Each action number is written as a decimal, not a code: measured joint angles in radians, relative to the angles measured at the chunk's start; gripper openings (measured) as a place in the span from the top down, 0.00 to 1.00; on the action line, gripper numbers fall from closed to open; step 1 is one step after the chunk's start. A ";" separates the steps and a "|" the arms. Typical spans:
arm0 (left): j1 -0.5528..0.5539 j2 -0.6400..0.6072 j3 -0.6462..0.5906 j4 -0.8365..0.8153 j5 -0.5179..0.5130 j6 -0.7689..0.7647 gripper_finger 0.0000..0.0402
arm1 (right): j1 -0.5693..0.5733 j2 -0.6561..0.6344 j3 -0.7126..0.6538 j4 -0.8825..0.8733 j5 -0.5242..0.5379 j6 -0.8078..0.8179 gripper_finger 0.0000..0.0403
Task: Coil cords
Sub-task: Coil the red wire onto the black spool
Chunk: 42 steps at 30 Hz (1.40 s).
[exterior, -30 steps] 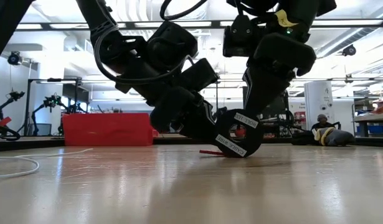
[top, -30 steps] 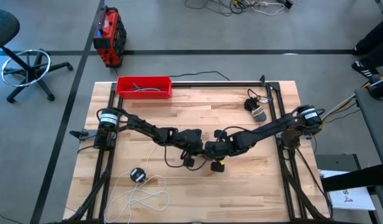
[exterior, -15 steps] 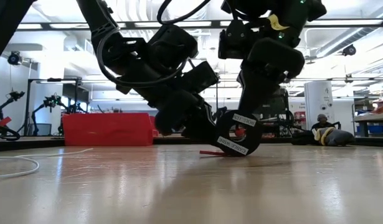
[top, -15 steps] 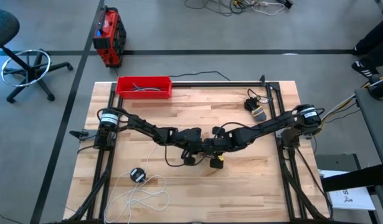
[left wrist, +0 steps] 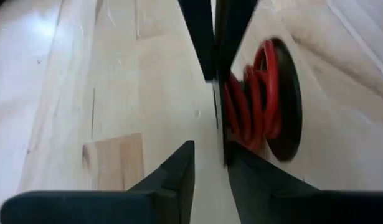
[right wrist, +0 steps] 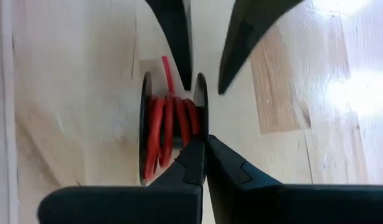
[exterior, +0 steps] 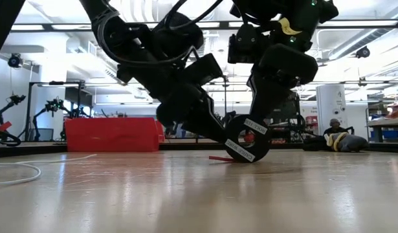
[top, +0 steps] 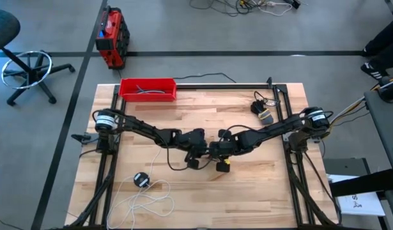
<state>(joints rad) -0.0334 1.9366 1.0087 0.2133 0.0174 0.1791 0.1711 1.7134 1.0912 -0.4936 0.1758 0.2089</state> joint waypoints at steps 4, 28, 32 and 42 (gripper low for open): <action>0.000 -0.003 -0.001 -0.008 0.001 0.000 0.74 | 0.000 0.000 0.000 -0.001 -0.018 0.000 1.00; 0.000 0.030 -0.008 -0.050 0.042 -0.041 0.98 | 0.000 0.000 0.000 -0.003 -0.025 -0.001 1.00; 0.000 -0.018 -0.013 -0.129 -0.005 -0.010 0.99 | 0.000 0.000 0.000 -0.015 -0.027 -0.008 1.00; 0.000 -0.055 -0.013 -0.215 -0.092 0.011 1.00 | 0.000 0.000 -0.002 -0.048 -0.046 -0.001 1.00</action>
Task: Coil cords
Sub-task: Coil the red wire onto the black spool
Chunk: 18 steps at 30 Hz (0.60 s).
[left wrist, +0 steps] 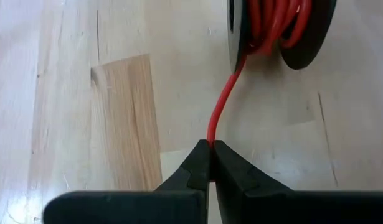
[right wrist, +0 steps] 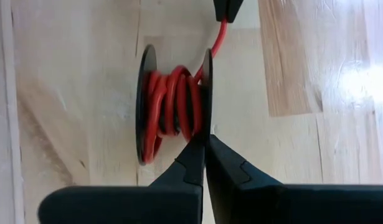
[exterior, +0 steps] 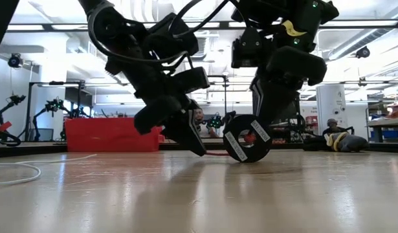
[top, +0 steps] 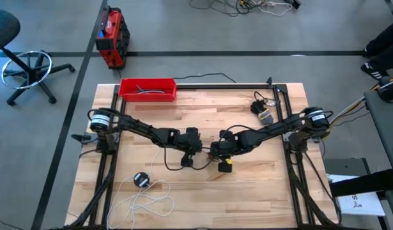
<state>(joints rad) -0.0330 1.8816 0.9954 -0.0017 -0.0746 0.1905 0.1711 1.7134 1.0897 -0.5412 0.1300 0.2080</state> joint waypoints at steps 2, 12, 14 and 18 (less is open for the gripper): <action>0.000 0.000 0.000 -0.007 -0.003 0.002 1.00 | 0.000 0.000 0.000 0.000 0.000 0.002 1.00; 0.001 -0.007 0.003 0.024 0.025 -0.007 1.00 | -0.002 0.000 0.000 -0.004 -0.007 0.002 1.00; 0.000 -0.007 0.003 0.027 0.042 -0.009 0.99 | -0.002 0.000 0.000 -0.004 -0.007 0.001 1.00; 0.000 -0.020 0.003 0.001 0.047 -0.006 0.92 | -0.002 0.000 0.000 -0.003 -0.006 0.007 1.00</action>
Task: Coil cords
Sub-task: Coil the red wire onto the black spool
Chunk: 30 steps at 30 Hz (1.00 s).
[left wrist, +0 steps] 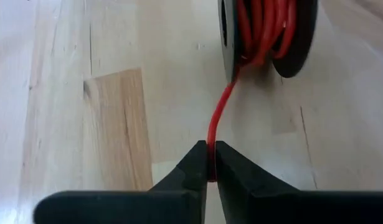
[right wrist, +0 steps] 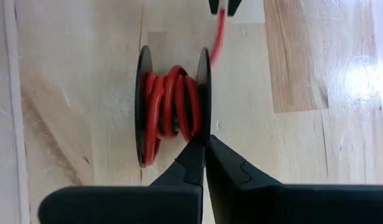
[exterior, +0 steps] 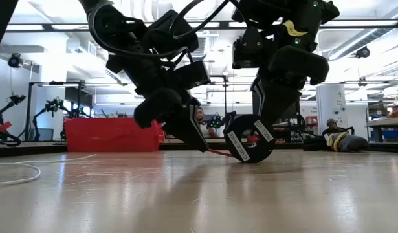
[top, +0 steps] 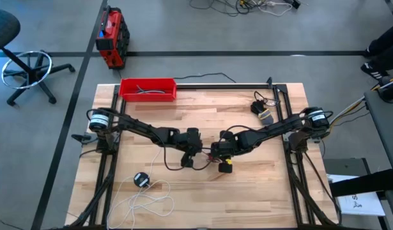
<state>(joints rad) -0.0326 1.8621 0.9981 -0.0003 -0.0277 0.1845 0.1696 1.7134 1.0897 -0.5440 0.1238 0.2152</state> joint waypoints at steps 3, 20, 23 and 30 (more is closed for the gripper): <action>0.000 -0.026 0.000 -0.022 0.000 0.001 0.87 | 0.000 0.000 0.000 0.000 0.001 0.001 1.00; 0.000 -0.012 -0.007 0.128 0.098 -0.037 0.73 | 0.000 0.000 0.000 0.003 0.007 0.010 1.00; 0.000 0.003 -0.008 0.131 0.098 -0.037 0.72 | 0.000 0.000 0.000 0.004 0.007 0.010 1.00; 0.000 0.024 -0.008 0.268 0.098 -0.040 0.73 | 0.000 0.000 0.000 0.002 0.007 0.012 1.00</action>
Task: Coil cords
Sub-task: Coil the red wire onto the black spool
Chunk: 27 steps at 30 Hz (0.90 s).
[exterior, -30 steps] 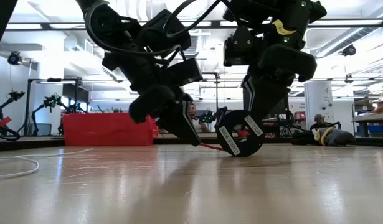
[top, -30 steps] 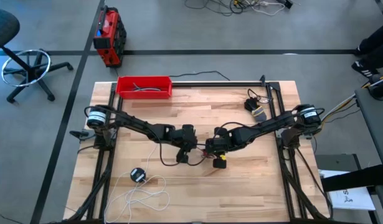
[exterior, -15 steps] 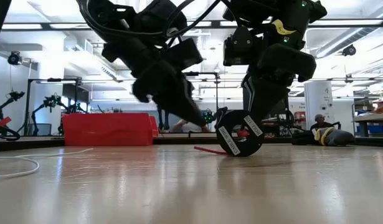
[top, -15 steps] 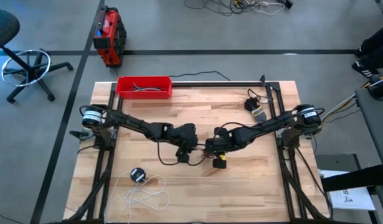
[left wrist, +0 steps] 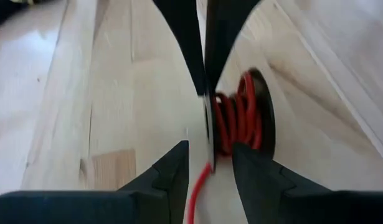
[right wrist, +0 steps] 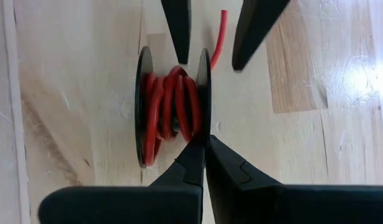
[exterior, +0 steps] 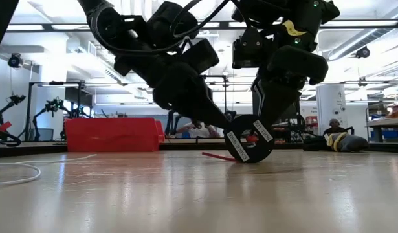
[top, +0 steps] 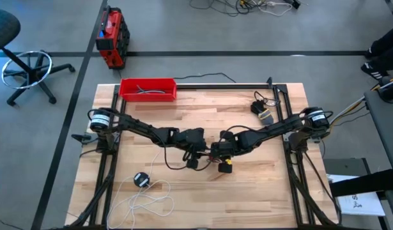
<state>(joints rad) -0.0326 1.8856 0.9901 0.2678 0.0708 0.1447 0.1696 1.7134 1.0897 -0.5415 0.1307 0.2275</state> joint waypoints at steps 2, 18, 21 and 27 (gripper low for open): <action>0.000 0.012 0.000 0.022 0.000 -0.001 0.75 | 0.000 0.000 0.000 0.000 0.000 0.000 1.00; 0.001 0.084 0.002 0.065 -0.002 0.017 1.00 | 0.007 -0.034 0.000 -0.034 0.000 0.038 0.94; 0.002 0.085 0.002 0.065 -0.002 0.028 1.00 | 0.025 -0.078 0.001 -0.111 0.002 0.088 0.87; 0.002 0.086 0.001 0.068 -0.002 0.054 1.00 | 0.132 -0.179 -0.114 -0.076 0.080 0.200 0.76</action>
<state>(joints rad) -0.0307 1.9713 0.9915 0.3353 0.0689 0.1991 0.3019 1.5346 0.9756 -0.6173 0.2104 0.4279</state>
